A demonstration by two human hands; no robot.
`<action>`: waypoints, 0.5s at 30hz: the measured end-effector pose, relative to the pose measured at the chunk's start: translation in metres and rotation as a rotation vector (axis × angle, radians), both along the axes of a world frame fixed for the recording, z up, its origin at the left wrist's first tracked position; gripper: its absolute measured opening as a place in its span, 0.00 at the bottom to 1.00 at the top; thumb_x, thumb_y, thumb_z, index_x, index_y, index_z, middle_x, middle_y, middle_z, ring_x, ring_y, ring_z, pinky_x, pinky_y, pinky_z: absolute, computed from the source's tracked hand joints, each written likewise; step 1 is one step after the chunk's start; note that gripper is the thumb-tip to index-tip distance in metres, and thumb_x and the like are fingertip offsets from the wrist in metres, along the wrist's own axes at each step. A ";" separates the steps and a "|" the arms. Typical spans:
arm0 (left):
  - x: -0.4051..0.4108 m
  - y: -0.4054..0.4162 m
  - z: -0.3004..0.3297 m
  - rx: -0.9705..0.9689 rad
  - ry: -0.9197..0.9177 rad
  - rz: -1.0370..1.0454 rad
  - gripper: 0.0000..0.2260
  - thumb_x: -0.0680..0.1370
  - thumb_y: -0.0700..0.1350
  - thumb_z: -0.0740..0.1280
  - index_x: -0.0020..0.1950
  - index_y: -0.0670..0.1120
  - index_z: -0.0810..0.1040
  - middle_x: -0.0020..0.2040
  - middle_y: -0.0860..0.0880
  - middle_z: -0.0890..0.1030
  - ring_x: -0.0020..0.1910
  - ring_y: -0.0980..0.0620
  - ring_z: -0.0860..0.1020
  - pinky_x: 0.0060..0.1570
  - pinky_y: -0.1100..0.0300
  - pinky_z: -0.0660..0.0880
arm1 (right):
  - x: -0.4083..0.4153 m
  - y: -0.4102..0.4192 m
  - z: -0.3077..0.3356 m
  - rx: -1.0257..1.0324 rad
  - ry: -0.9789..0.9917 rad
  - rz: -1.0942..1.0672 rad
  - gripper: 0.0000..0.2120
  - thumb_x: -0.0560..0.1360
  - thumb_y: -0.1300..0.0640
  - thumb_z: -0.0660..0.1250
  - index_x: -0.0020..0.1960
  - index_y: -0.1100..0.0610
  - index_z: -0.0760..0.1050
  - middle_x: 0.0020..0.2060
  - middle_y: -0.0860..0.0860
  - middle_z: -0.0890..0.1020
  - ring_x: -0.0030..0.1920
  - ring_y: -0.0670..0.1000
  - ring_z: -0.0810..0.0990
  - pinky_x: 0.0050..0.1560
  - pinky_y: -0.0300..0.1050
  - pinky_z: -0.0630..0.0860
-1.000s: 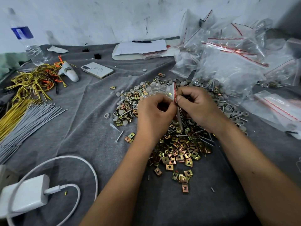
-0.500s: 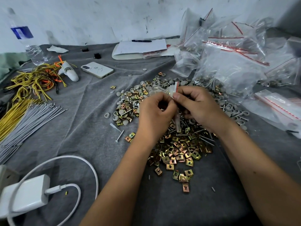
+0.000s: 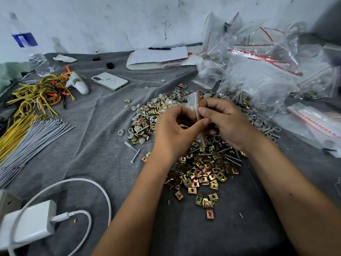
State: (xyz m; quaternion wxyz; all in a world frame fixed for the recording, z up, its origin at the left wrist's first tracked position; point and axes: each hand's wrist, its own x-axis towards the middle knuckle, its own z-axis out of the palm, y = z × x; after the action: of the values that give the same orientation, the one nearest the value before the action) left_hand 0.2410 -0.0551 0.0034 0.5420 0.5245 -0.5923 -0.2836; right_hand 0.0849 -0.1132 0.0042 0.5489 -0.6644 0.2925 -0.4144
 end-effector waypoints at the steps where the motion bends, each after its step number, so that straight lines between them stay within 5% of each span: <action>1: 0.001 -0.001 -0.001 -0.007 -0.045 0.015 0.08 0.75 0.40 0.79 0.44 0.40 0.81 0.38 0.47 0.84 0.38 0.47 0.84 0.42 0.46 0.83 | -0.001 0.000 0.000 -0.002 -0.006 0.001 0.08 0.81 0.59 0.64 0.45 0.61 0.78 0.35 0.56 0.72 0.33 0.48 0.69 0.28 0.38 0.66; 6: 0.004 -0.004 -0.004 -0.060 -0.140 0.031 0.04 0.79 0.37 0.71 0.44 0.41 0.84 0.36 0.50 0.84 0.37 0.52 0.83 0.43 0.46 0.82 | -0.004 -0.001 0.001 -0.042 0.026 -0.055 0.08 0.82 0.63 0.66 0.45 0.62 0.80 0.35 0.58 0.71 0.31 0.49 0.67 0.27 0.39 0.63; 10: 0.006 -0.006 -0.007 -0.084 -0.142 0.031 0.08 0.80 0.41 0.69 0.44 0.42 0.85 0.35 0.48 0.83 0.36 0.46 0.82 0.40 0.44 0.80 | -0.004 -0.001 0.000 -0.068 0.065 -0.071 0.08 0.82 0.62 0.66 0.46 0.64 0.79 0.32 0.54 0.71 0.31 0.48 0.67 0.27 0.40 0.64; 15: 0.004 -0.007 -0.007 -0.180 -0.371 0.064 0.09 0.79 0.40 0.70 0.39 0.42 0.81 0.32 0.50 0.79 0.32 0.52 0.77 0.35 0.52 0.74 | -0.002 0.004 0.005 -0.267 0.187 -0.163 0.10 0.79 0.62 0.68 0.39 0.57 0.78 0.28 0.46 0.72 0.29 0.44 0.69 0.29 0.41 0.66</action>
State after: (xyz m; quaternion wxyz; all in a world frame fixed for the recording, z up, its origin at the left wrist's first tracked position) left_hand 0.2451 -0.0621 -0.0035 0.4769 0.5357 -0.6879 -0.1107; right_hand 0.0826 -0.1091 0.0091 0.3907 -0.7411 0.3373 -0.4293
